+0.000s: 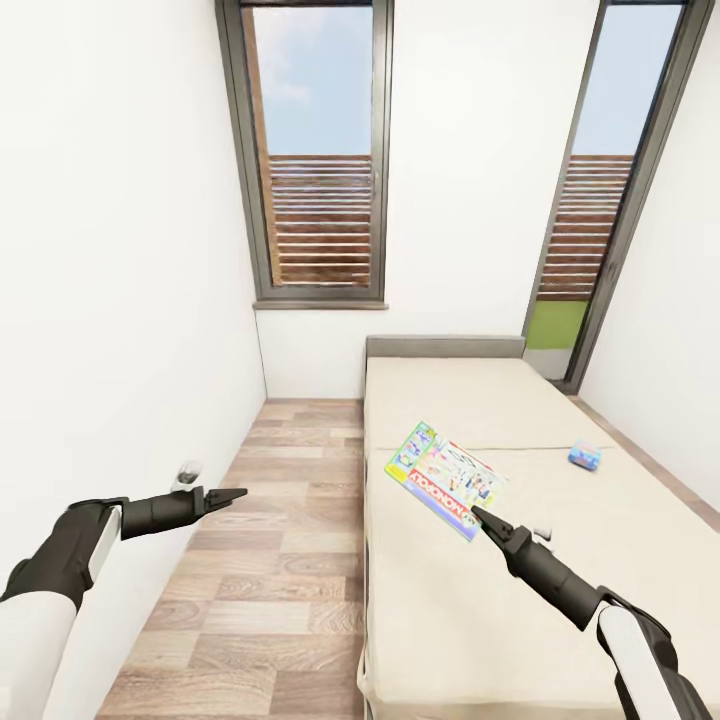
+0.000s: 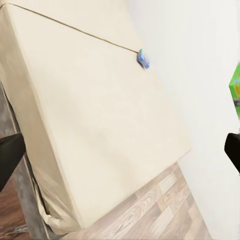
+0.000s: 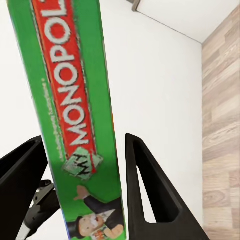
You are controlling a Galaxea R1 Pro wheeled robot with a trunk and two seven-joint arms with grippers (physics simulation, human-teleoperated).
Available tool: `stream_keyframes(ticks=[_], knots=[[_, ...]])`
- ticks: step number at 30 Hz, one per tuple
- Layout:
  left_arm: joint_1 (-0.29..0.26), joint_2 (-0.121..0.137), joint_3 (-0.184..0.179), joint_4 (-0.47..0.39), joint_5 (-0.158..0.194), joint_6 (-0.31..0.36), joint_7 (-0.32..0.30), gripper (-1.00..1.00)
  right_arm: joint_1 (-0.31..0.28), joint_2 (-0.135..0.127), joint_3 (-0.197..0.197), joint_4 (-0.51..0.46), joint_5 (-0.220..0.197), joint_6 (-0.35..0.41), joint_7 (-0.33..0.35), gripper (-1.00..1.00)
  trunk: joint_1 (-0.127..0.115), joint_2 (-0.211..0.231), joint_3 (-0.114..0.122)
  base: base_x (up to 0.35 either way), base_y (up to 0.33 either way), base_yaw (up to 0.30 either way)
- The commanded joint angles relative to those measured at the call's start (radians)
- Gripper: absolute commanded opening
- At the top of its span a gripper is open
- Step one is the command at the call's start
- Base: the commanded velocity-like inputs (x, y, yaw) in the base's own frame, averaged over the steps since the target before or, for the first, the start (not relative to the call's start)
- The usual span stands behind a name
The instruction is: Put all the toys in the child's room - the three board games (two on the bed and one on the table), the two jigsaw puzzles on the table, and the tennis ball on the table - inside the toy box on the table in the child's room.
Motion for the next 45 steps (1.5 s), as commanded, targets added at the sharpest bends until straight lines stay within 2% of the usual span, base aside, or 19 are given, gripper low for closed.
stream_keyframes(ticks=[1, 10, 18, 45], knots=[[-0.001, -0.003, 0.002, -0.001, -0.001, 0.011, -0.004, 1.00, -0.001, 0.000, -0.002, 0.001, -0.002, 0.007, 0.002, -1.00, -0.004, 0.007, 0.002, 0.000, 0.000, 0.000], [-0.001, -0.002, 0.000, -0.003, -0.004, 0.016, -0.004, 1.00, 0.000, 0.012, 0.002, 0.002, -0.002, 0.006, 0.003, -1.00, -0.038, 0.070, 0.032, 0.000, 0.000, -0.088], [-0.001, -0.005, -0.002, -0.003, -0.004, 0.016, -0.002, 1.00, 0.000, 0.000, -0.006, 0.003, -0.008, 0.007, 0.012, -1.00, -0.069, 0.126, 0.061, 0.000, 0.000, -0.255], [-0.001, -0.007, -0.002, -0.003, -0.004, 0.016, -0.002, 1.00, 0.001, -0.003, -0.011, 0.007, -0.008, 0.007, 0.013, -1.00, -0.173, 0.315, 0.159, 0.000, 0.000, -0.269]])
